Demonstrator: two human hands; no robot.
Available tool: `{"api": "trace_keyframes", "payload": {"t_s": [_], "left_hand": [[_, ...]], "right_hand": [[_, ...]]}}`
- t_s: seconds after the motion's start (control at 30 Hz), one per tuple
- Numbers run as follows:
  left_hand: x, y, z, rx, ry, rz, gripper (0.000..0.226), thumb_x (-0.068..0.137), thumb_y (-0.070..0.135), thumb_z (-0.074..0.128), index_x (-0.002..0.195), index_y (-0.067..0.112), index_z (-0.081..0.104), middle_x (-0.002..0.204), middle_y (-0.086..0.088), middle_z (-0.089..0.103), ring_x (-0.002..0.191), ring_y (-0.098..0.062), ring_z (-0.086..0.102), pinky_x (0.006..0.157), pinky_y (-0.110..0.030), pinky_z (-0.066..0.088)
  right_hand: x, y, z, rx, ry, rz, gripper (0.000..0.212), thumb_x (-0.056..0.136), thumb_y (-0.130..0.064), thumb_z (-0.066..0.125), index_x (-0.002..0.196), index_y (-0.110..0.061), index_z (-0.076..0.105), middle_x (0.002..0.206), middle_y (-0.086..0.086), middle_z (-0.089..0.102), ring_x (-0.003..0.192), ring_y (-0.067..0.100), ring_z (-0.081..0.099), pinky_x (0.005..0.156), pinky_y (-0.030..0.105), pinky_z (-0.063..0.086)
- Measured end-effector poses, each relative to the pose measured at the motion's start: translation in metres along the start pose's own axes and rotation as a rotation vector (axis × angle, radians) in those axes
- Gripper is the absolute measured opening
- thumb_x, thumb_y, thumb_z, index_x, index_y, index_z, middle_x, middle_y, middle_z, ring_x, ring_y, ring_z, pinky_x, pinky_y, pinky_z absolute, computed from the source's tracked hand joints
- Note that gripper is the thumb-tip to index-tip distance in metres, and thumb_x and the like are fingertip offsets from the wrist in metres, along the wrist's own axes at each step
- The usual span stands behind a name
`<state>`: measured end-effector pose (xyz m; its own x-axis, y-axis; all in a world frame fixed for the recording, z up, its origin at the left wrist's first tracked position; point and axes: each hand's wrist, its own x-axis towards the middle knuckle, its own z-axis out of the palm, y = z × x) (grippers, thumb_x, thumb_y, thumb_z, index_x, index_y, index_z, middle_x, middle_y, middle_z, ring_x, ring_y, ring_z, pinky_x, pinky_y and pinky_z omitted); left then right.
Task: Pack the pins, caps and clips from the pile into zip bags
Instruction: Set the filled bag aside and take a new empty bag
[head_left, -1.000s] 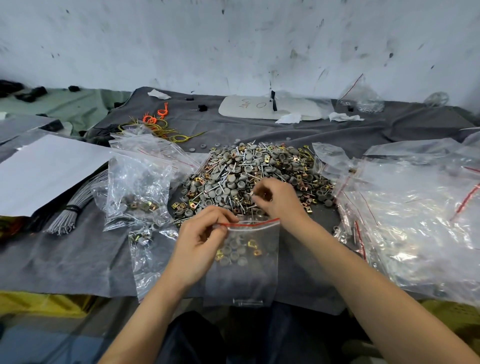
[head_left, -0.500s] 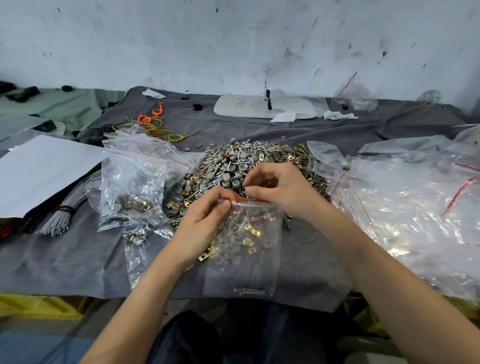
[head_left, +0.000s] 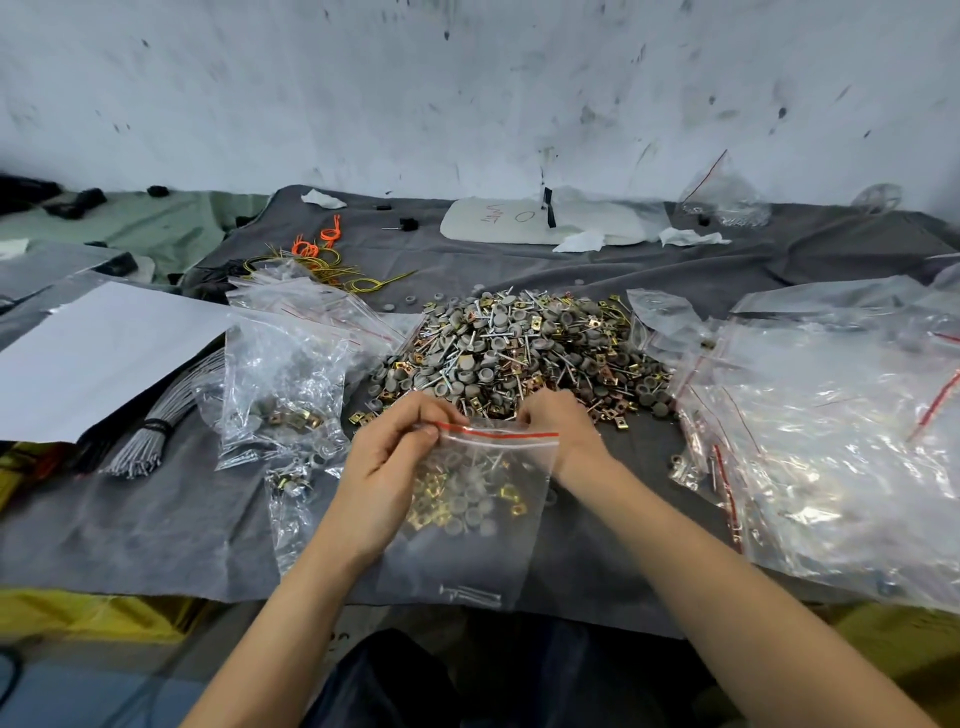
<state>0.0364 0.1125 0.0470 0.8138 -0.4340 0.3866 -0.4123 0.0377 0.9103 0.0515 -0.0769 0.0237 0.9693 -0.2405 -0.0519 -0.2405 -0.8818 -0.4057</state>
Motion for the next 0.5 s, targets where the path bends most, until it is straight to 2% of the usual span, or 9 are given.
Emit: {"api": "trace_keyframes", "payload": {"t_s": [0.07, 0.1, 0.2, 0.27, 0.33, 0.4, 0.47, 0.5], "left_hand": [[0.0, -0.001, 0.0, -0.01, 0.019, -0.014, 0.016, 0.082, 0.009, 0.043, 0.074, 0.009, 0.057, 0.088, -0.001, 0.067, 0.085, -0.014, 0.057, 0.075, -0.028, 0.042], [0.0, -0.001, 0.001, -0.016, 0.022, -0.017, 0.016, 0.082, 0.008, 0.043, 0.074, 0.008, 0.057, 0.088, -0.001, 0.067, 0.085, -0.013, 0.057, 0.075, -0.027, 0.042], [0.001, -0.002, 0.003, -0.01, 0.014, -0.004, 0.016, 0.082, 0.008, 0.043, 0.074, 0.009, 0.058, 0.087, 0.002, 0.068, 0.082, -0.008, 0.057, 0.072, -0.022, 0.043], [0.001, -0.003, 0.002, 0.011, 0.001, 0.016, 0.016, 0.082, 0.008, 0.044, 0.074, 0.011, 0.058, 0.088, 0.006, 0.069, 0.082, -0.008, 0.057, 0.072, -0.023, 0.042], [0.001, -0.006, 0.002, 0.018, -0.02, 0.027, 0.013, 0.083, 0.017, 0.048, 0.075, 0.013, 0.058, 0.09, 0.008, 0.069, 0.084, -0.013, 0.057, 0.073, -0.03, 0.042], [0.001, -0.008, 0.006, 0.023, -0.039, 0.035, 0.019, 0.082, 0.029, 0.047, 0.078, 0.015, 0.059, 0.093, 0.008, 0.068, 0.085, -0.018, 0.057, 0.074, -0.036, 0.041], [0.002, -0.008, 0.012, 0.044, -0.052, 0.056, 0.021, 0.082, 0.032, 0.045, 0.081, 0.016, 0.059, 0.094, 0.007, 0.068, 0.086, -0.019, 0.058, 0.073, -0.036, 0.042], [0.003, -0.007, 0.015, 0.061, -0.058, 0.077, 0.021, 0.083, 0.031, 0.044, 0.081, 0.017, 0.059, 0.094, 0.005, 0.067, 0.087, -0.019, 0.059, 0.074, -0.035, 0.043]], "right_hand": [[-0.004, -0.007, 0.01, -0.103, 0.082, 0.038, 0.024, 0.087, -0.005, 0.055, 0.064, -0.012, 0.054, 0.065, 0.003, 0.056, 0.067, 0.023, 0.06, 0.056, 0.03, 0.048], [-0.006, -0.009, 0.014, -0.095, 0.108, 0.054, 0.024, 0.087, -0.004, 0.053, 0.064, -0.012, 0.053, 0.064, 0.003, 0.053, 0.067, 0.024, 0.059, 0.055, 0.028, 0.044], [-0.004, -0.004, 0.011, 0.211, 0.108, 0.157, 0.011, 0.085, -0.011, 0.063, 0.076, -0.006, 0.066, 0.08, 0.007, 0.066, 0.078, 0.023, 0.064, 0.069, 0.031, 0.052], [-0.006, 0.003, -0.004, 0.463, 0.144, 0.173, 0.006, 0.084, -0.015, 0.067, 0.083, -0.009, 0.069, 0.088, 0.006, 0.069, 0.08, 0.017, 0.063, 0.075, 0.03, 0.05], [-0.013, 0.005, -0.028, 0.665, 0.182, 0.094, 0.003, 0.086, -0.014, 0.066, 0.084, -0.012, 0.068, 0.081, 0.0, 0.067, 0.07, 0.01, 0.059, 0.071, 0.027, 0.049], [-0.024, 0.002, -0.055, 0.826, 0.195, -0.023, 0.008, 0.086, -0.011, 0.065, 0.079, -0.014, 0.066, 0.068, -0.006, 0.064, 0.058, 0.004, 0.057, 0.06, 0.019, 0.047], [-0.035, -0.005, -0.075, 0.876, 0.157, -0.161, 0.013, 0.084, -0.006, 0.067, 0.076, -0.016, 0.065, 0.061, -0.007, 0.065, 0.055, 0.002, 0.058, 0.053, 0.012, 0.045], [-0.04, -0.009, -0.082, 0.831, 0.122, -0.223, 0.014, 0.082, -0.005, 0.068, 0.076, -0.017, 0.064, 0.064, -0.005, 0.068, 0.057, 0.002, 0.061, 0.054, 0.011, 0.047]]}}
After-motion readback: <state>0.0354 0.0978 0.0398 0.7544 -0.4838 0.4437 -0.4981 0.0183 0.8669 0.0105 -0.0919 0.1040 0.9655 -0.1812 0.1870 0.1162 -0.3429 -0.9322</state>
